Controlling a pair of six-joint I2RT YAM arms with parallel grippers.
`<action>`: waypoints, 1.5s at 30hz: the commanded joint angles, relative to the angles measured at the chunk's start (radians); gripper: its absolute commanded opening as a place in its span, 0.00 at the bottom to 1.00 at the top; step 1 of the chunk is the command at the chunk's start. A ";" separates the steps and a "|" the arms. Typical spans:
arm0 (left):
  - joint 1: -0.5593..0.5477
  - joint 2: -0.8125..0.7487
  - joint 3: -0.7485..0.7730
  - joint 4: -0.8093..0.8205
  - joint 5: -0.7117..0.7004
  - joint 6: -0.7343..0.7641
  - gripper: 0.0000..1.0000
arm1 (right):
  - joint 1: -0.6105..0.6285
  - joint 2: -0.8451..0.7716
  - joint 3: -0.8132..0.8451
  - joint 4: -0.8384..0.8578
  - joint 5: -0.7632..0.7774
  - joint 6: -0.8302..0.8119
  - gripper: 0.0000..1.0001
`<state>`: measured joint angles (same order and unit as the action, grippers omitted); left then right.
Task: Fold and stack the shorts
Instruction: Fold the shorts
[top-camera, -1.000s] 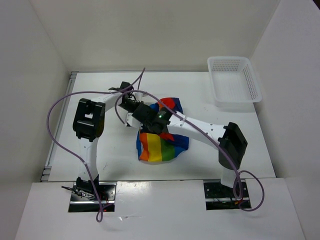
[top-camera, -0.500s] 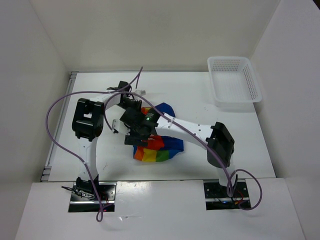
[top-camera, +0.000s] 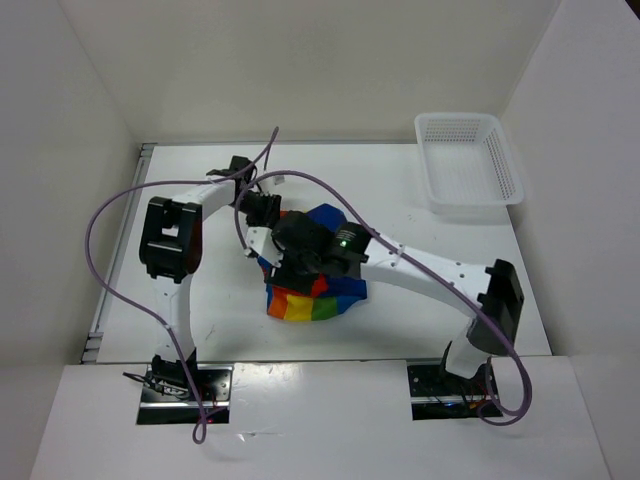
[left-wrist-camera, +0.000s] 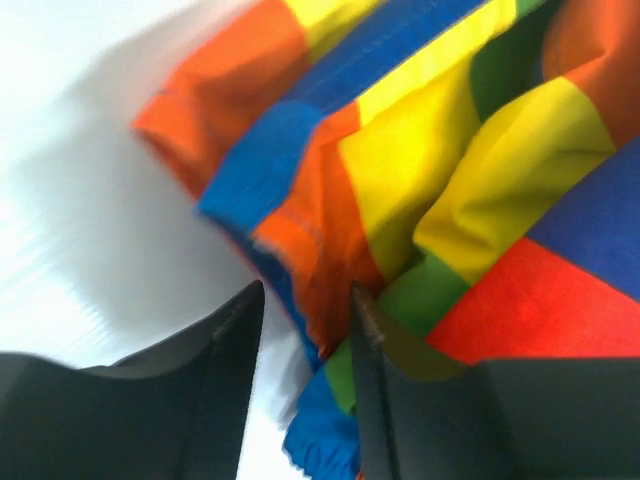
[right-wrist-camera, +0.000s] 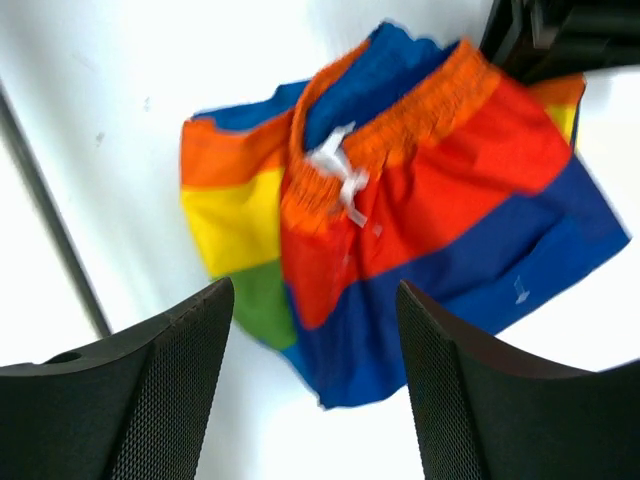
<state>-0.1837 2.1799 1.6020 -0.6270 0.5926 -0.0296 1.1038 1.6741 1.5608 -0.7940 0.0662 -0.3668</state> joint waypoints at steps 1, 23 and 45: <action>0.032 -0.075 0.039 -0.013 -0.085 0.030 0.48 | 0.008 -0.092 -0.108 0.088 -0.029 0.043 0.71; 0.050 -0.100 -0.054 -0.249 0.090 0.030 0.67 | -0.064 0.090 -0.312 0.473 -0.022 0.022 0.74; 0.043 -0.120 -0.152 -0.317 0.027 0.030 0.78 | -0.064 0.009 -0.413 0.418 -0.106 -0.069 0.76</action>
<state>-0.1303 2.0773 1.4830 -0.9794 0.6800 -0.0227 1.0359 1.7298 1.1522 -0.4057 -0.0223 -0.4217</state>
